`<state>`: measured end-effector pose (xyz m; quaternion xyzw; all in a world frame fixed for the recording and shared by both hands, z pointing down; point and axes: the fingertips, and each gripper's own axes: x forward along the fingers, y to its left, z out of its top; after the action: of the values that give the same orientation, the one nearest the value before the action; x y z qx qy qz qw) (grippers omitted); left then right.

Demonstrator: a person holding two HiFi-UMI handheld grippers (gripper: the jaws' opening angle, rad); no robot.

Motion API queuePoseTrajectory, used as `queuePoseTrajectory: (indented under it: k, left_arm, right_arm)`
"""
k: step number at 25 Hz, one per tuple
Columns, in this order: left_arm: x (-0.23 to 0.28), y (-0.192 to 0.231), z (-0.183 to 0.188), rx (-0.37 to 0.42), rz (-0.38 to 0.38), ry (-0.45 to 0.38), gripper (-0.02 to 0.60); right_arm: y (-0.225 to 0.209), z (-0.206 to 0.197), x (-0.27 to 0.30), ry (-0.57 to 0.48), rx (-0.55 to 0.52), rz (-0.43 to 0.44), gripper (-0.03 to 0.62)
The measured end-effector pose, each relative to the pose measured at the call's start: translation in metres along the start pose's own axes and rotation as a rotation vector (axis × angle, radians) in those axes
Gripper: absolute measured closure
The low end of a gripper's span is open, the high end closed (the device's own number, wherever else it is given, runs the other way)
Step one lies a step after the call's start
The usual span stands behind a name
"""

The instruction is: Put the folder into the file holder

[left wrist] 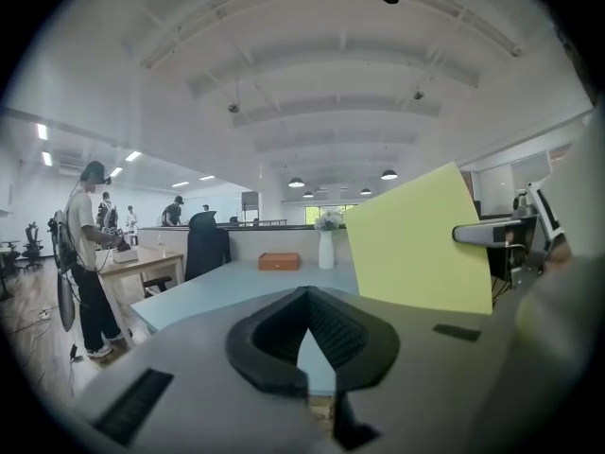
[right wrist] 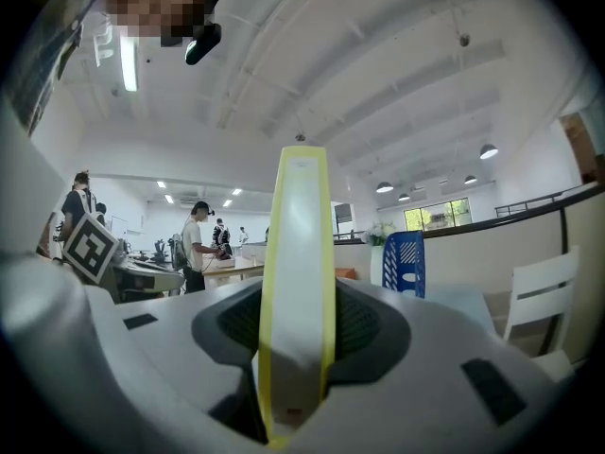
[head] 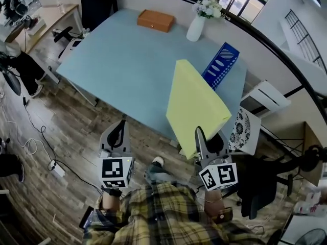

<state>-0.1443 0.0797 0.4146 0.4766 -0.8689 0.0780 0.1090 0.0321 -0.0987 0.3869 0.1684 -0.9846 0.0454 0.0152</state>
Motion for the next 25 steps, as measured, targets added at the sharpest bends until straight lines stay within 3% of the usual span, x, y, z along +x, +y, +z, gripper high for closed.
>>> queuePoseTrajectory:
  k: [13, 19, 25]
  left_arm:
    - [0.082, -0.003, 0.019, 0.020, -0.138, 0.000, 0.589]
    - [0.114, -0.004, 0.029, 0.053, -0.272, -0.017, 0.589]
    - [0.149, -0.015, 0.043, 0.111, -0.478, -0.015, 0.589]
  right_arm:
    - [-0.018, 0.003, 0.040, 0.000, 0.027, -0.092, 0.427]
    - [-0.016, 0.003, 0.041, -0.014, 0.037, -0.219, 0.427]
    - [-0.006, 0.005, 0.047, -0.022, 0.053, -0.376, 0.427]
